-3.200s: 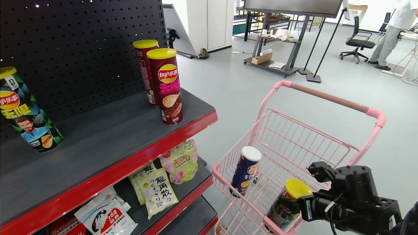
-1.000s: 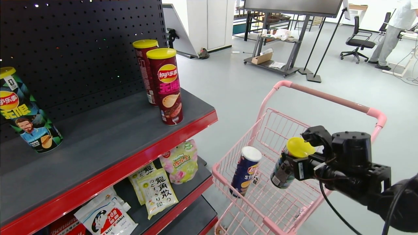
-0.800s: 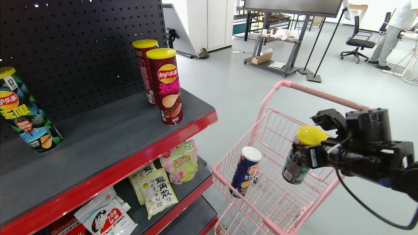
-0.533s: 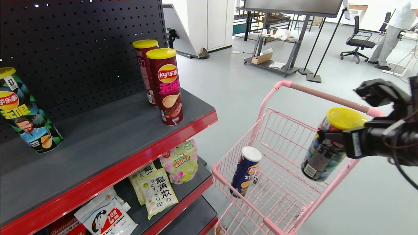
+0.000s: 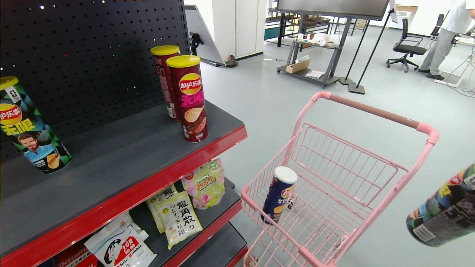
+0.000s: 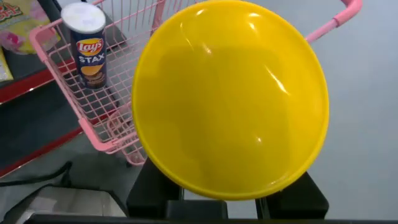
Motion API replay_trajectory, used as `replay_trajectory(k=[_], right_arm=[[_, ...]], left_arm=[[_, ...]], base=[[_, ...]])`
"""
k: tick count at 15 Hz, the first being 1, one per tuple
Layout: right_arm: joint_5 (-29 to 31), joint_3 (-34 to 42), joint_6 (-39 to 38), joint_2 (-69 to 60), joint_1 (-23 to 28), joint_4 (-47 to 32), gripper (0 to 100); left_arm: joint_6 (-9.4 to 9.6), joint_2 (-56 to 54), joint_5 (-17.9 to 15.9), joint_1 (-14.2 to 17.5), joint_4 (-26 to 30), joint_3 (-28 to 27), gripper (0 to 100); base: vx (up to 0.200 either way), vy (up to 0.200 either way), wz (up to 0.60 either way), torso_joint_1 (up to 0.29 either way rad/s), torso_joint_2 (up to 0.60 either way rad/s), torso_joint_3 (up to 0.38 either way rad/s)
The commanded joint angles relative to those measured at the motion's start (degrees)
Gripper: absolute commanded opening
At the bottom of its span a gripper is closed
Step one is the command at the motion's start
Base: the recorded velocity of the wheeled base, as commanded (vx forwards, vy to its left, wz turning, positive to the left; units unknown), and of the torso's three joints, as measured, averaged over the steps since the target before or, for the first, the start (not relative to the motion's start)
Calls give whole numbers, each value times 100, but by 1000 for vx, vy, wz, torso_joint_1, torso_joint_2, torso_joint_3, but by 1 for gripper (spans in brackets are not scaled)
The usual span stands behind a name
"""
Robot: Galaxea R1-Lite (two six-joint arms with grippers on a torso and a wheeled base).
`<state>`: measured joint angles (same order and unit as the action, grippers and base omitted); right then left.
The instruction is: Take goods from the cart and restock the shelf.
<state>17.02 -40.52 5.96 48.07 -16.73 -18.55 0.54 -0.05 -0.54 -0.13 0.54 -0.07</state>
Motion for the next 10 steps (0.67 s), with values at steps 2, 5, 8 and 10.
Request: replay_trajectory(k=[2, 5, 8, 10], right_arm=[[-41, 71, 72, -465, 187, 18, 0], [-32, 62, 81, -544, 187, 10, 0], [-32, 62, 169, -535, 187, 27, 0], [-41, 62, 195, -526, 187, 27, 0]], left_arm=[[-18, 5, 1, 5, -1, 7, 100], [-18, 5, 10, -4, -1, 7, 100], [-18, 5, 1, 5, -1, 7, 100], [-18, 5, 1, 5, -1, 7, 100]], base=[[0, 0, 0, 0, 0, 0], [0, 0, 0, 96, -241, -143], [0, 0, 0, 159, -408, -237], [0, 0, 0, 164, -393, -234]])
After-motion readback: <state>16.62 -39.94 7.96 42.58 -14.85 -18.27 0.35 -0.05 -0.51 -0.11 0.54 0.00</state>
